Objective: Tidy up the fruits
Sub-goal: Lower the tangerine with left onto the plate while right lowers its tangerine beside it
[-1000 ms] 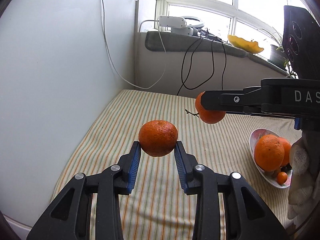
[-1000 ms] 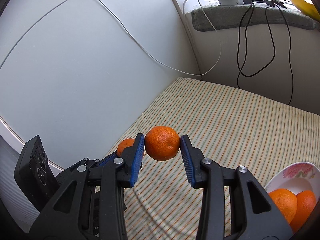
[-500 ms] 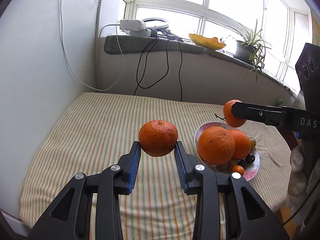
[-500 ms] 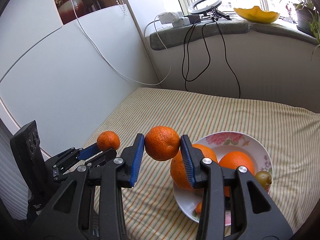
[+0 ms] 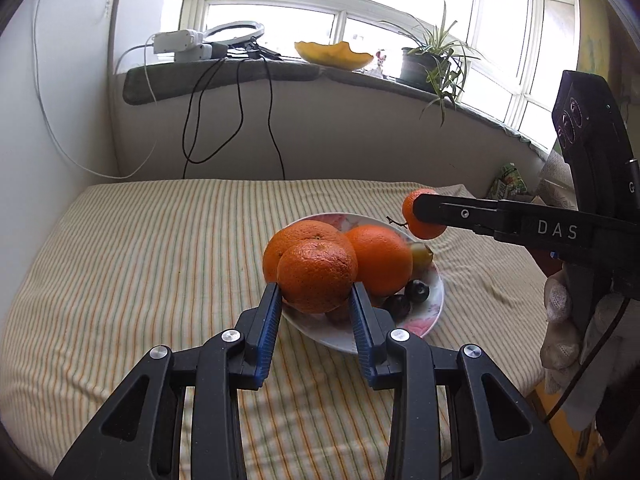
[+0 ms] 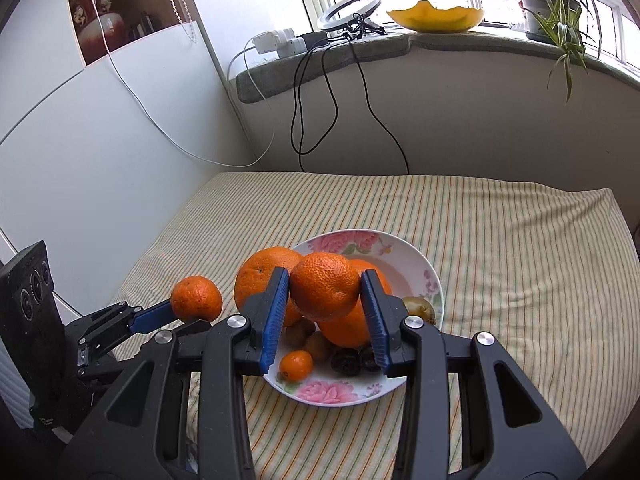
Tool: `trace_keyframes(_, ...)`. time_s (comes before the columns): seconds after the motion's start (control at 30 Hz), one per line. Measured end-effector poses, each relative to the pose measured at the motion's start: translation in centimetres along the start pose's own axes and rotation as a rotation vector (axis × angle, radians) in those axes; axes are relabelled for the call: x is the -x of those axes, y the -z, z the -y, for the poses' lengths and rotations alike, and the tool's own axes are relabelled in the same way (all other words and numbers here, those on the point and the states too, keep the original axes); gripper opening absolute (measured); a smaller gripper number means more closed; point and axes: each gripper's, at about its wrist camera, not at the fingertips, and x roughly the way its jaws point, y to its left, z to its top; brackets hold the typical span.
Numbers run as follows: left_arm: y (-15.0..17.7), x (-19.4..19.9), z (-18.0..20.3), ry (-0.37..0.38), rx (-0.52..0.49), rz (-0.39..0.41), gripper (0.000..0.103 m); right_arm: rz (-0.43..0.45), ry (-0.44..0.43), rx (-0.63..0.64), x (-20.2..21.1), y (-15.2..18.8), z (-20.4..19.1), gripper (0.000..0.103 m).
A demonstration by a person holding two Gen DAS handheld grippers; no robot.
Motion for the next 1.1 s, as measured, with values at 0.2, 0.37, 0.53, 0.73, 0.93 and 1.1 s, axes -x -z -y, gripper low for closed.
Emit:
trace_keyframes(0.2,0.1,-1.4,2.6,0.038,-0.037,-0.026,0.033,-0.016,0.015,-0.008,-1.1,-0.1,1.7,0.039)
trace_keyframes(0.37,0.2,-2.5,4.1,0.054,-0.061,-0.047,0.033,-0.031,0.019,-0.016,-2.6,-0.5,2.8,0.039)
trace_keyframes(0.53,0.2,-3.2,5.0,0.056,-0.082,-0.060,0.033,-0.038,0.022,-0.020,-4.0,-1.1,3.5,0.039)
trace_keyframes(0.73,0.2,-3.7,5.4,0.050,-0.093,-0.069,0.033,-0.057,0.021,-0.014,-5.5,-1.8,3.7,0.039)
trace_keyframes(0.93,0.4,-3.9,5.4,0.043,-0.094,-0.078,0.033,-0.065,0.019,-0.011,-6.2,-1.9,3.6,0.040)
trace_keyframes(1.1,0.3,-4.2,5.2,0.035,-0.093,-0.082,0.033,-0.063,0.017,-0.015,-6.4,-1.8,3.7,0.040)
